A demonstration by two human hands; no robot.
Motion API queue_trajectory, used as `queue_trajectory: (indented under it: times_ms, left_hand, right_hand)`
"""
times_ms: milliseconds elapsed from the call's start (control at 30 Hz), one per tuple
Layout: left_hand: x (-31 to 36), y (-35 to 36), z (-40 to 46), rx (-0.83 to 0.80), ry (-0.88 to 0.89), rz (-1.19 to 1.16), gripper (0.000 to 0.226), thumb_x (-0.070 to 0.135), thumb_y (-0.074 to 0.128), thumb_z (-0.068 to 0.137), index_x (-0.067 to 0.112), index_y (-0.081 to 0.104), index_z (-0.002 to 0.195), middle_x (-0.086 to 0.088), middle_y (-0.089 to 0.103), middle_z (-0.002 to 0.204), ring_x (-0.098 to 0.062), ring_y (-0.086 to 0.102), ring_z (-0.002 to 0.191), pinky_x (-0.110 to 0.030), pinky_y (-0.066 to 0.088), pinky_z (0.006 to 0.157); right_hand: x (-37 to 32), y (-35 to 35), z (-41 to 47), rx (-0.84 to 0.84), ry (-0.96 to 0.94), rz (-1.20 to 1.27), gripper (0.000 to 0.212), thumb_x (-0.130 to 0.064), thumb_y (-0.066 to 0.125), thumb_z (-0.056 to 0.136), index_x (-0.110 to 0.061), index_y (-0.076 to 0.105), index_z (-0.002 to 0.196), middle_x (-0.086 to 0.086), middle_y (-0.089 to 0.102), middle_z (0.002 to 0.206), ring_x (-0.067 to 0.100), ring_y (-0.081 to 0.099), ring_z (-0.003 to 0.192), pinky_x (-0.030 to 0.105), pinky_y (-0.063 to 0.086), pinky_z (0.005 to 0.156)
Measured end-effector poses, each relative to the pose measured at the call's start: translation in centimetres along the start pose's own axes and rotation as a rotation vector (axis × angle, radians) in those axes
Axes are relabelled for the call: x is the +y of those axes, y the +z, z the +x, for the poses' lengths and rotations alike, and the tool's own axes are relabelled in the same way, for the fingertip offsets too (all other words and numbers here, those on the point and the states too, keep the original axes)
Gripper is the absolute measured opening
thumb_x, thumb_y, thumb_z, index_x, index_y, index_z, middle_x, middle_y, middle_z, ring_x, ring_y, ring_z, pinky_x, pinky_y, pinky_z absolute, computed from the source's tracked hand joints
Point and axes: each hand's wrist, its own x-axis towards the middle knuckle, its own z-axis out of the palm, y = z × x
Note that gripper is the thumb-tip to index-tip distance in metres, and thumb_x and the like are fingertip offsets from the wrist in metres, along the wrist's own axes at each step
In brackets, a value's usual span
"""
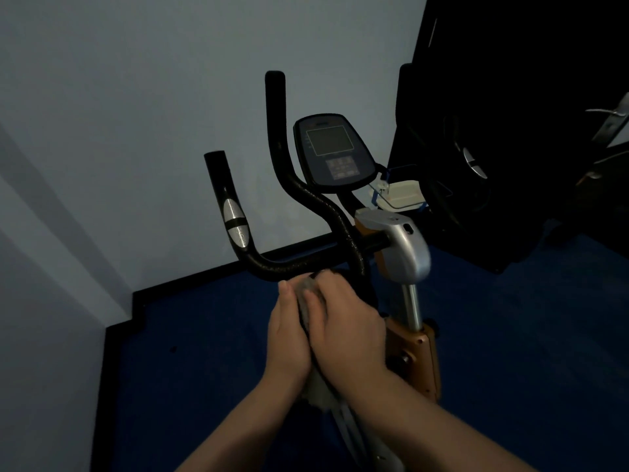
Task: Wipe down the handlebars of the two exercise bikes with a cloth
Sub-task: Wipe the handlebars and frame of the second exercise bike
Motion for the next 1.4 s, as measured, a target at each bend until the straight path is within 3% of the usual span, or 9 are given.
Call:
queue_trajectory:
  times_ms: [167,333,500,633,800,933,1167,1267,1400]
  left_hand:
    - [0.8,0.3,0.1,0.011,-0.025,-0.037,0.060,0.059,0.031,0.085,0.009,0.065,0.089,-0.009,0.070,0.092,-0.020,0.064,0.086,-0.029,0.049,0.081]
    - [2.4,0.1,1.6,-0.004,0.009,0.110,0.042,0.040,0.035,0.098,0.019,0.072,0.094,-0.001,0.071,0.092,-0.012,0.066,0.086,-0.017,0.049,0.070]
    - [4.6,0.8,4.3,-0.123,-0.030,0.342,0.039,0.037,0.038,0.097,0.023,0.068,0.077,-0.002,0.069,0.086,-0.016,0.063,0.085,-0.030,0.043,0.072]
    - [3.7,0.8,4.5,-0.161,0.033,0.541,0.040,0.035,0.034,0.100,0.023,0.064,0.078,0.003,0.065,0.080,-0.014,0.060,0.079,-0.027,0.041,0.067]
    - [3.1,0.7,4.2,-0.105,0.070,0.596,0.036,0.036,0.032,0.100,0.033,0.065,0.086,0.008,0.065,0.091,0.000,0.058,0.082,-0.018,0.039,0.064]
    - [3.4,0.9,3.9,-0.108,0.079,0.568,0.034,0.033,0.034,0.100,0.026,0.067,0.092,0.011,0.066,0.087,0.004,0.058,0.077,-0.014,0.038,0.061]
    - [3.4,1.0,4.0,-0.067,0.051,0.557,0.034,0.032,0.036,0.099,0.030,0.068,0.087,0.014,0.065,0.089,0.004,0.057,0.083,-0.018,0.039,0.064]
    - [3.4,1.0,3.7,-0.004,0.135,0.572,0.029,0.032,0.039,0.098,0.034,0.065,0.088,0.019,0.064,0.087,0.010,0.057,0.082,-0.014,0.041,0.066]
    - [3.8,0.9,3.3,0.109,0.373,0.828,0.021,0.032,0.041,0.093,0.033,0.061,0.100,0.019,0.059,0.098,-0.004,0.052,0.098,-0.031,0.043,0.086]
  right_hand:
    - [0.7,-0.6,0.6,-0.004,-0.137,-0.201,0.011,-0.028,0.049,0.093,-0.019,0.056,0.092,-0.004,0.057,0.082,0.010,0.055,0.059,0.023,0.043,0.043]
    - [3.9,-3.3,0.5,-0.076,-0.439,-0.385,0.016,-0.023,0.061,0.082,-0.018,0.054,0.097,0.001,0.056,0.077,0.016,0.053,0.055,0.028,0.043,0.038]
    - [2.9,-4.1,5.1,0.090,-0.246,-0.340,0.015,-0.027,0.055,0.092,-0.016,0.065,0.094,0.002,0.063,0.087,0.018,0.060,0.070,0.030,0.048,0.052]
    - [4.0,-3.7,2.3,-0.047,-0.114,-0.298,0.017,-0.034,0.058,0.090,-0.022,0.060,0.102,-0.002,0.055,0.098,0.012,0.056,0.076,0.024,0.043,0.050]
    - [4.2,-3.4,1.3,-0.005,0.041,-0.214,0.014,-0.038,0.050,0.093,-0.025,0.052,0.097,-0.006,0.056,0.090,0.013,0.058,0.067,0.022,0.040,0.045]
    - [3.1,-2.8,3.8,-0.029,0.137,-0.072,0.019,-0.040,0.040,0.097,-0.023,0.048,0.095,-0.006,0.059,0.089,0.015,0.060,0.075,0.039,0.051,0.061]
    - [4.7,-3.3,-2.7,0.046,0.253,0.084,0.030,-0.057,0.021,0.089,-0.034,0.039,0.084,-0.011,0.053,0.063,0.004,0.053,0.056,0.024,0.036,0.046]
    - [6.3,-4.0,0.0,0.099,0.250,0.245,0.021,-0.051,0.035,0.093,-0.035,0.046,0.087,-0.010,0.057,0.073,0.004,0.057,0.065,0.027,0.047,0.053]
    - [8.1,-4.0,6.0,0.059,0.089,0.259,0.008,-0.037,0.056,0.090,-0.030,0.056,0.094,-0.013,0.047,0.099,-0.003,0.049,0.090,0.008,0.039,0.073]
